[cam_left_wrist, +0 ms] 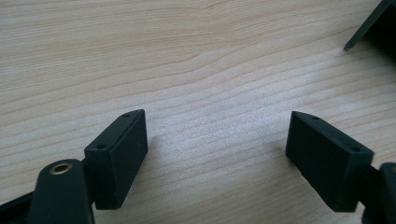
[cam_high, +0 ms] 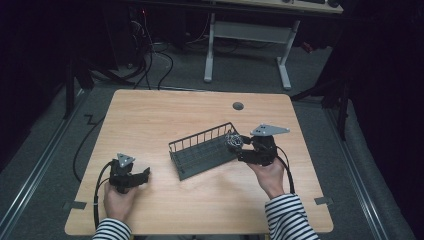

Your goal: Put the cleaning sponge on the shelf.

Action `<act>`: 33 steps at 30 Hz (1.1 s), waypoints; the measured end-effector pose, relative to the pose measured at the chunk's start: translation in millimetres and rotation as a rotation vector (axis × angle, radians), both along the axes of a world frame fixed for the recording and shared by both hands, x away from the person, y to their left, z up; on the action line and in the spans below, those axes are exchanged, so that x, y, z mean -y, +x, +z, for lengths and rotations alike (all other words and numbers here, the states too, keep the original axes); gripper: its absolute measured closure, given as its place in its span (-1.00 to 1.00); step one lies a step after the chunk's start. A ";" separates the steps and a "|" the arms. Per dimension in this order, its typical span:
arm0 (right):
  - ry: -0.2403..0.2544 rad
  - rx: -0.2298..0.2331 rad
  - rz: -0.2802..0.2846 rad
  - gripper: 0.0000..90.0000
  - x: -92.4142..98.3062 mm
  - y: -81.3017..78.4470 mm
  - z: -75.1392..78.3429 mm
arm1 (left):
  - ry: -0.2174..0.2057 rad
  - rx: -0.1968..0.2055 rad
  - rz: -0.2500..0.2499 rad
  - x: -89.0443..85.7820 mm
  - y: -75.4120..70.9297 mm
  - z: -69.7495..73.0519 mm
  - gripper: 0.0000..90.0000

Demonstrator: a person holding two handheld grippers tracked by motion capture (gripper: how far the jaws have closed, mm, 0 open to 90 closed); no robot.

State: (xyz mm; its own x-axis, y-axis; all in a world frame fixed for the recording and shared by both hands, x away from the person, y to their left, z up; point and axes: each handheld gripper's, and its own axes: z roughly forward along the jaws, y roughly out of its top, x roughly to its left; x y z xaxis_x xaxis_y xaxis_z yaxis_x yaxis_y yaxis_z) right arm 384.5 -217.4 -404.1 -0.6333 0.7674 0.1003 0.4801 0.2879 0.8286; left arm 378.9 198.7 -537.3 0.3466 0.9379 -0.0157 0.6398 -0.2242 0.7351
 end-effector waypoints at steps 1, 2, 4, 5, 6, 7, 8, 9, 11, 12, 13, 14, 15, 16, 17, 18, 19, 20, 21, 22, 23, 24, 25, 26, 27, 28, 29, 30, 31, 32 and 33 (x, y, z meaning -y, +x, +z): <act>-0.007 0.007 -0.007 -0.06 -1.8 2.0 0.1 | 0.000 0.000 0.000 0.0 0.0 0.0 -0.53; -0.014 0.018 -0.015 -0.06 -4.4 4.4 -0.2 | 0.000 0.000 0.000 0.0 0.0 0.1 -0.53; -0.016 0.012 -0.016 -0.06 -8.5 10.6 -1.4 | 0.000 0.000 -0.001 0.0 -0.1 0.0 -0.53; -0.020 0.010 -0.018 -0.06 -10.5 14.0 -2.1 | 0.000 0.000 0.000 0.0 -0.1 0.0 -0.53; -0.027 0.009 -0.023 -0.06 -12.4 17.2 -2.9 | 0.000 0.000 0.000 0.0 -0.1 0.0 -0.53; -0.027 0.002 -0.025 -0.06 -14.4 21.6 -4.0 | 0.000 -0.001 0.000 0.0 -0.1 0.1 -0.53; -0.027 -0.001 -0.025 -0.06 -15.6 24.2 -4.9 | 0.000 0.000 -0.001 0.0 -0.1 0.0 -0.53; -0.031 -0.007 -0.024 -0.06 -17.6 27.2 -5.9 | 0.000 -0.001 -0.001 0.0 -0.1 0.1 -0.53; -0.035 -0.017 -0.026 -0.06 -20.8 32.3 -8.7 | 0.000 0.000 -0.001 0.0 -0.1 0.0 -0.53; -0.036 -0.024 -0.025 -0.07 -22.1 34.8 -10.5 | 0.000 -0.001 -0.001 0.0 -0.1 0.1 -0.53; -0.040 -0.027 -0.027 -0.07 -23.4 36.6 -12.2 | 0.000 0.000 -0.001 0.0 -0.1 0.1 -0.53; -0.043 -0.031 -0.028 -0.07 -24.4 38.3 -13.8 | 0.000 0.000 -0.001 0.0 -0.1 0.1 -0.53; -0.042 -0.041 -0.032 -0.07 -25.7 39.9 -15.6 | 0.000 0.000 0.000 0.0 -0.1 0.0 -0.53; -0.050 -0.048 -0.033 -0.07 -26.7 41.9 -17.4 | 0.000 -0.001 -0.001 -0.1 -0.1 0.1 -0.53; -0.060 -0.058 -0.039 -0.07 -27.9 43.9 -19.1 | 0.000 -0.001 -0.001 -0.1 -0.1 0.1 -0.53; -0.068 -0.062 -0.041 -0.08 -28.7 46.6 -21.1 | 0.000 -0.001 -0.001 0.0 -0.1 0.1 -0.53; -0.074 -0.074 -0.044 -0.08 -29.7 49.1 -23.0 | 0.000 0.000 -0.001 0.0 -0.1 0.1 -0.53; -0.082 -0.090 -0.049 -0.08 -30.9 51.5 -24.7 | 0.000 -0.001 -0.001 0.0 -0.1 0.1 -0.53; -0.086 -0.102 -0.050 -0.08 -31.9 54.0 -26.8 | 0.001 -0.001 0.000 0.0 -0.2 0.1 -0.53; -0.087 -0.111 -0.042 -0.09 -32.9 56.4 -29.1 | 0.000 -0.001 0.001 0.0 -0.3 0.1 -0.53; -0.088 -0.117 -0.039 -0.09 -34.3 58.1 -31.5 | 0.002 -0.002 0.000 -0.1 -0.5 0.2 -0.53; -0.103 -0.122 -0.039 -0.10 -35.7 59.1 -33.4 | 0.002 -0.002 0.001 -0.1 -0.5 0.2 -0.53; -0.117 -0.124 -0.039 -0.10 -37.2 59.9 -35.8 | 0.002 -0.001 0.001 -0.1 -0.5 0.1 -0.53; -0.128 -0.134 -0.035 -0.11 -38.3 60.6 -37.9 | 0.002 -0.001 0.001 -0.1 -0.5 0.2 -0.53; -0.139 -0.133 -0.032 -0.12 -39.2 61.0 -39.9 | 0.002 -0.001 0.001 -0.1 -0.5 0.1 -0.53; -0.147 -0.132 -0.032 -0.13 -40.0 60.7 -41.1 | 0.002 -0.001 0.001 -0.1 -0.5 0.1 -0.53; -0.150 -0.133 -0.032 -0.15 -40.8 60.5 -42.1 | 0.002 -0.001 0.001 -0.1 -0.5 0.1 -0.53; -0.153 -0.139 -0.026 -0.17 -41.3 60.6 -42.6 | 0.002 -0.001 0.001 -0.1 -0.5 0.1 -0.53; -0.154 -0.143 -0.024 -0.19 -41.2 60.5 -42.8 | 0.002 -0.001 0.001 -0.1 -0.5 0.1 -0.53; -0.151 -0.136 -0.023 -0.23 -40.8 60.7 -42.7 | 0.002 -0.001 0.001 -0.1 -0.5 0.1 -0.53; -0.142 -0.137 -0.023 -0.27 -40.3 60.6 -42.3 | 0.002 -0.001 0.001 -0.1 -0.5 0.1 -0.53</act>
State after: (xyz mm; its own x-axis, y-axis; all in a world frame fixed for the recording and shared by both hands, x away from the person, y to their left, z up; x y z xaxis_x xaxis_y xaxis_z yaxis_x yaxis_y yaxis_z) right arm 445.1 -177.2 -446.4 -0.6034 0.7940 0.0742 0.5936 0.3850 0.7067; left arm 378.4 198.8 -537.1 0.3455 0.9383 -0.0144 0.6411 -0.2248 0.7338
